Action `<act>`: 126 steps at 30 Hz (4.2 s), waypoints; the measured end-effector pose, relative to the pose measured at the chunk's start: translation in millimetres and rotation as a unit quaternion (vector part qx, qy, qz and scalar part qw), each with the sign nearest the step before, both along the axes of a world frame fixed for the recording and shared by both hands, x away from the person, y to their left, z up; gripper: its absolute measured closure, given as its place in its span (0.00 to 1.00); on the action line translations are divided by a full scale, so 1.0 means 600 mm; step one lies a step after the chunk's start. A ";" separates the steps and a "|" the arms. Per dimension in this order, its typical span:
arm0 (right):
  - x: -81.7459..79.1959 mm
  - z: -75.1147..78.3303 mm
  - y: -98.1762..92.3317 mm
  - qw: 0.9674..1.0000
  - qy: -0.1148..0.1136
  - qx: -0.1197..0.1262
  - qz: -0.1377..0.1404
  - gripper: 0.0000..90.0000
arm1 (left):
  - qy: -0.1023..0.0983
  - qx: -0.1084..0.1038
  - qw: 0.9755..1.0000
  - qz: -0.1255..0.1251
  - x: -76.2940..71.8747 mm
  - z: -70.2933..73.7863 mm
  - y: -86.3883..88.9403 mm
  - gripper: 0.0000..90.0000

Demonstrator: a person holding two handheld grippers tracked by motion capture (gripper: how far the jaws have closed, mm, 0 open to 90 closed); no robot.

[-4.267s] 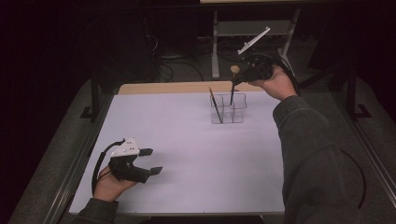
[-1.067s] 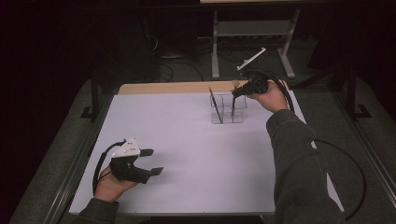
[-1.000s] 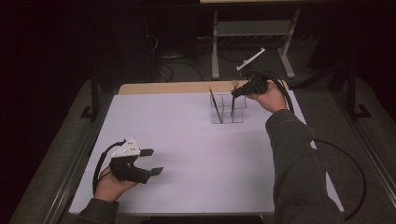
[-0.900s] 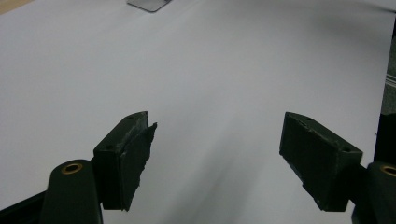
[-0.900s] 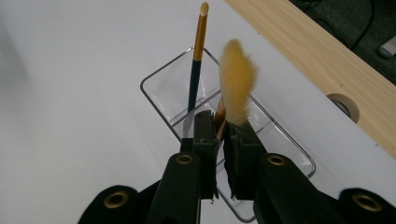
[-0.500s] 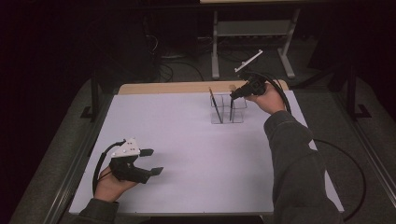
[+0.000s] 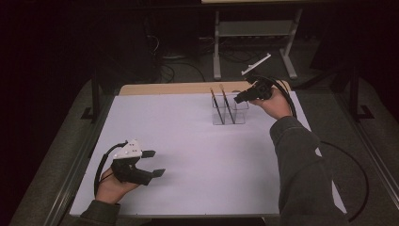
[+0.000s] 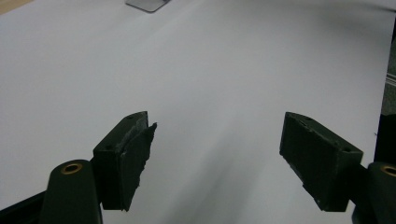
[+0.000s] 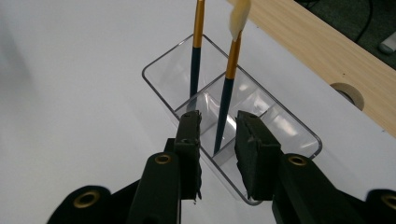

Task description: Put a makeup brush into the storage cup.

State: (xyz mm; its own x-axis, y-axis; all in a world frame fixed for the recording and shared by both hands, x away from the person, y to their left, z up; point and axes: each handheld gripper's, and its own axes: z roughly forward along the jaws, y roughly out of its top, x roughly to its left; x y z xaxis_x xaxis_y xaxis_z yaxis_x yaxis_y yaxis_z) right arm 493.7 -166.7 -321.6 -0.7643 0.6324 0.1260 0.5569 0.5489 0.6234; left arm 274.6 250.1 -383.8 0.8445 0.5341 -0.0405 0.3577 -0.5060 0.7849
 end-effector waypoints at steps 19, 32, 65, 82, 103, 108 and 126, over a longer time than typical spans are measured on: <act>-0.037 -0.021 -0.024 0.999 -0.008 0.040 -0.018 0.55 | -0.003 -0.002 1.000 0.005 0.002 -0.002 0.000 0.24; -0.063 -0.024 -0.046 0.998 -0.024 0.055 -0.032 0.42 | 0.001 -0.004 1.000 0.008 0.004 -0.003 0.001 0.22; -0.112 -0.033 -0.068 0.996 -0.031 0.086 -0.024 0.34 | 0.001 -0.015 1.000 0.026 0.006 0.000 0.013 0.21; -0.133 -0.042 -0.067 0.995 -0.031 0.090 -0.023 0.32 | 0.000 -0.017 0.999 0.030 0.007 0.000 0.019 0.21; -0.160 -0.056 -0.081 0.995 -0.028 0.094 -0.023 0.29 | -0.001 -0.018 0.999 0.035 0.008 0.001 0.023 0.21; -0.166 -0.059 -0.083 0.995 -0.027 0.095 -0.023 0.28 | 0.000 -0.019 0.999 0.035 0.008 0.001 0.023 0.21; -0.189 -0.073 -0.086 0.994 -0.023 0.103 -0.020 0.26 | 0.002 -0.023 0.999 0.037 0.008 0.003 0.027 0.21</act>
State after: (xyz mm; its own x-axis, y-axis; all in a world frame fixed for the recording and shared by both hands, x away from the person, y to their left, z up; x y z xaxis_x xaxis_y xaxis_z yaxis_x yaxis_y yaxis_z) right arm 380.3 -218.1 -365.3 -0.7472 0.6267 0.2210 0.5433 0.3847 0.7462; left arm 279.4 266.1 -382.0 0.8025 0.5926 -0.0697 0.3954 -0.4408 0.8058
